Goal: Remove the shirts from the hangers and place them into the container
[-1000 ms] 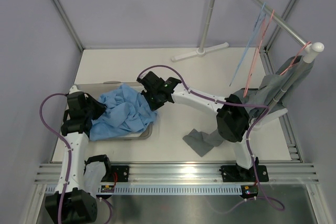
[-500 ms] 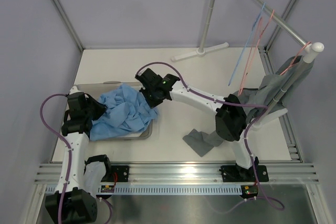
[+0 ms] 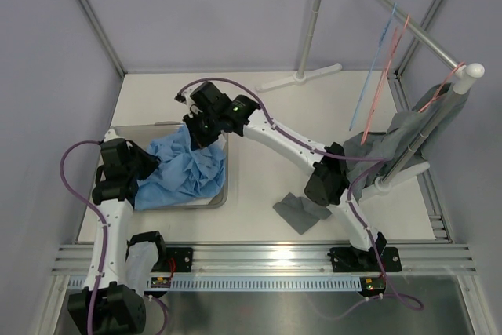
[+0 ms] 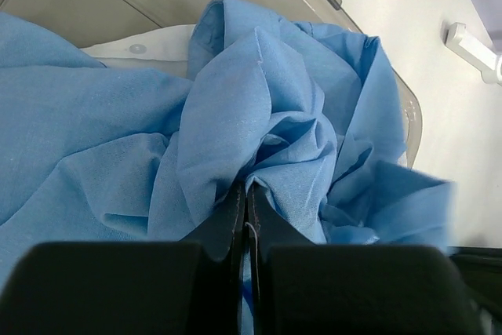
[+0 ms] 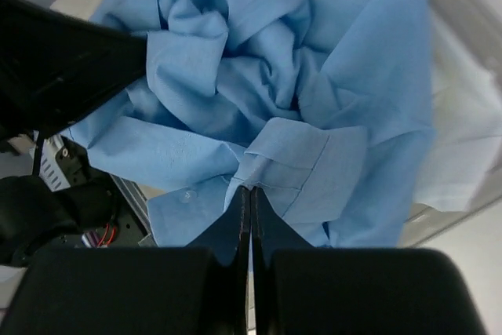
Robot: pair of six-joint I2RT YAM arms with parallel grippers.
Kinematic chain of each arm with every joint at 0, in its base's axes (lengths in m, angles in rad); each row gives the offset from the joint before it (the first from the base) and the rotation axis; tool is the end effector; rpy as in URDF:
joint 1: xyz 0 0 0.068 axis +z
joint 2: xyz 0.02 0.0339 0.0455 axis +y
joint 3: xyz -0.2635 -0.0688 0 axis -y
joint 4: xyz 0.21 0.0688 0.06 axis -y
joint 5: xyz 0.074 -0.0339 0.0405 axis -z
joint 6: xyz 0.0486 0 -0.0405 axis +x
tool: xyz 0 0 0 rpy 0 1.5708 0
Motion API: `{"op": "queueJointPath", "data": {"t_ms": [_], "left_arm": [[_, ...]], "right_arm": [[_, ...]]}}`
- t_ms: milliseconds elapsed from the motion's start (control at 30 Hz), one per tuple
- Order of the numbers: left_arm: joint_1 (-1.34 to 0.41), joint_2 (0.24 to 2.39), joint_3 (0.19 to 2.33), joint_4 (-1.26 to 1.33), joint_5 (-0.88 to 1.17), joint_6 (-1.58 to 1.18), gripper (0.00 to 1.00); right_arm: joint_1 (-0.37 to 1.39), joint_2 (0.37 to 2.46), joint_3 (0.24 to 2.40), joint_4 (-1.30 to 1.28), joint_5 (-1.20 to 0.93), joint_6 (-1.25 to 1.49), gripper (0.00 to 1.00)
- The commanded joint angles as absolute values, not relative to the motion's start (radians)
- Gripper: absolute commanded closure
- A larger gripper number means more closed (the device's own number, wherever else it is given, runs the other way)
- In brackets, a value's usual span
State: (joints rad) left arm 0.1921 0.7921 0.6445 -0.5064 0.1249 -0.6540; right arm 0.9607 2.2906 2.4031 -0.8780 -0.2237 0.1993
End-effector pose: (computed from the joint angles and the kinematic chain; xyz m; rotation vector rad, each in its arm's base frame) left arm 0.1469 0.0224 0.2552 -0.8590 2.0767 -0.3905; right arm 0.2680 0.4022 0.3107 -1.0252 2.2443 0.8068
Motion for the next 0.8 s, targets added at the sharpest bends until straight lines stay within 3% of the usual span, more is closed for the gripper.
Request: {"op": "queueJointPath", "data": {"t_ms": [0, 300, 367, 500, 533, 600, 633, 667, 767], "left_arm": [[0.198, 0.756, 0.660, -0.488, 0.141, -0.627, 0.98], [0.198, 0.635, 0.715, -0.540, 0.106, -0.634, 0.49], [0.198, 0.618, 0.753, -0.555, 0.106, -0.632, 0.45], [0.196, 0.608, 0.813, -0.590, 0.104, -0.612, 0.35], [0.196, 0.600, 0.821, -0.597, 0.109, -0.603, 0.32], [0.198, 0.566, 0.844, -0.601, 0.123, -0.568, 0.29], [0.198, 0.552, 0.851, -0.603, 0.130, -0.551, 0.26], [0.198, 0.542, 0.873, -0.604, 0.149, -0.519, 0.26], [0.196, 0.526, 0.914, -0.618, 0.205, -0.463, 0.25]], "right_arm": [[0.971, 2.358, 2.275, -0.781, -0.421, 0.264, 1.00], [1.017, 2.461, 2.171, -0.772, -0.290, 0.291, 1.00], [1.016, 2.428, 2.171, -0.778, -0.258, 0.276, 1.00], [1.017, 2.375, 2.227, -0.839, -0.183, 0.253, 0.64], [1.016, 2.347, 2.249, -0.853, -0.172, 0.249, 0.44], [1.015, 2.292, 2.255, -0.882, -0.129, 0.258, 0.26], [1.015, 2.264, 2.244, -0.884, -0.111, 0.264, 0.07], [1.017, 2.238, 2.231, -0.890, -0.060, 0.278, 0.01], [1.020, 2.106, 2.152, -0.890, 0.038, 0.301, 0.00]]}}
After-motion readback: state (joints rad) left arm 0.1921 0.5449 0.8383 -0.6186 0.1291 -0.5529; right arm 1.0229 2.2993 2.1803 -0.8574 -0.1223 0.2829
